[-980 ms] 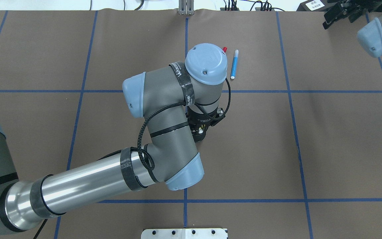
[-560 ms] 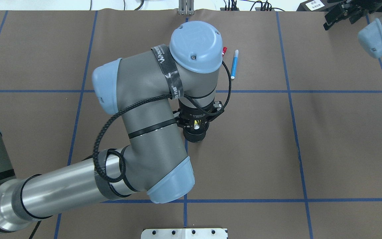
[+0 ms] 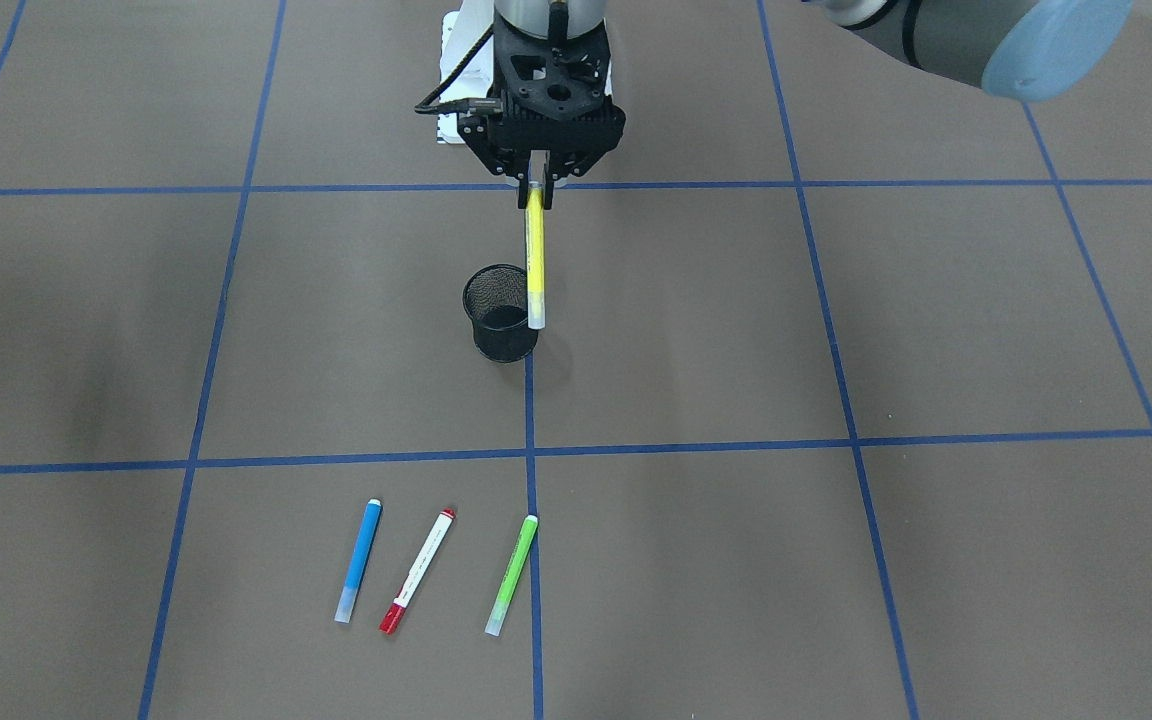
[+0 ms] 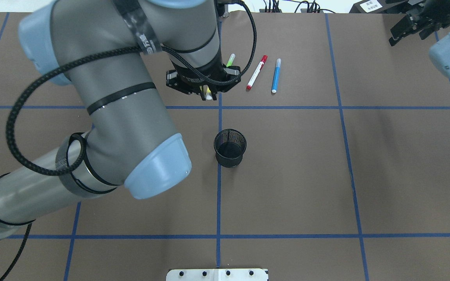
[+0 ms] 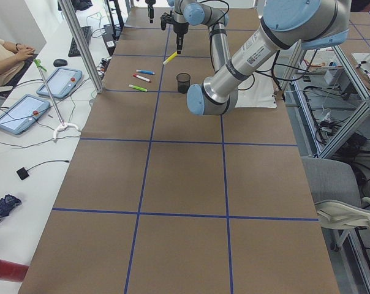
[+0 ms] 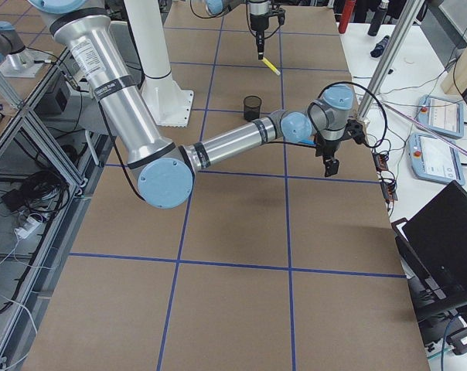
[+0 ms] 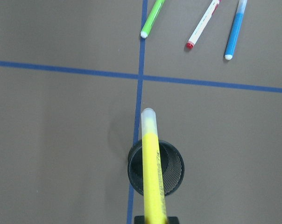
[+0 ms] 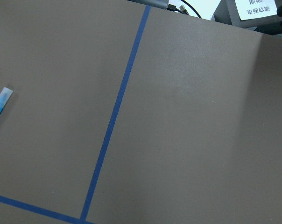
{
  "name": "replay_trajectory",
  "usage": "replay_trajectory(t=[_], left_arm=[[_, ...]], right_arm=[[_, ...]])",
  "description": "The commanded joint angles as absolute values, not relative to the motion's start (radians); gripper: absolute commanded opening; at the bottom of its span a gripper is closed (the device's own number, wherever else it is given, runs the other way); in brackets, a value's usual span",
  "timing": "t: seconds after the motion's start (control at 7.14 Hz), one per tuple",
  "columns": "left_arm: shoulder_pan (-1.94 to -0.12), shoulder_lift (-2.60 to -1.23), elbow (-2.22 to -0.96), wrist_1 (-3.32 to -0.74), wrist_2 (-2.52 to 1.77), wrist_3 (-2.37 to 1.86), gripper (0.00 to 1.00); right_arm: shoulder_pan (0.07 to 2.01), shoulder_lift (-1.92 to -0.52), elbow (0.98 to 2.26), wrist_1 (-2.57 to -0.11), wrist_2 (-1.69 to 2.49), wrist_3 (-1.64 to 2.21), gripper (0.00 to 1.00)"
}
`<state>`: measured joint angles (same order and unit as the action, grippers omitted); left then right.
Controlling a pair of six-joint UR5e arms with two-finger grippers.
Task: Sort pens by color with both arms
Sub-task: 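Lift the yellow highlighter out of the cup with the left gripper, then place the yellow highlighter beside the green highlighter and open the left gripper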
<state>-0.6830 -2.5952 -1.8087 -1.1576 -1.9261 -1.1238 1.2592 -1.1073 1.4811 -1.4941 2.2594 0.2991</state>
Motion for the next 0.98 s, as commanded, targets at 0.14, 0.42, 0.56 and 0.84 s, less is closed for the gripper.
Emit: replay_trajectory(t=[0.14, 0.42, 0.56, 0.84], left_arm=[[-0.750, -2.511, -1.659, -1.551, -1.884, -1.052, 0.00], [-0.773, -2.511, -1.519, -1.717, -1.872, -1.051, 0.00], [-0.770, -2.519, -1.435, -1.809, -1.797, -1.052, 0.00], [-0.767, -2.539, -1.225, -2.057, -1.755, -1.055, 0.00]], right_arm=[[1.328, -1.195, 1.470, -1.494, 2.255, 0.231, 1.00], [1.387, -1.261, 1.470, -1.496, 2.276, 0.169, 1.00], [1.417, -1.299, 1.470, -1.494, 2.302, 0.155, 1.00], [1.452, -1.360, 1.468, -1.494, 2.312, 0.102, 1.00]])
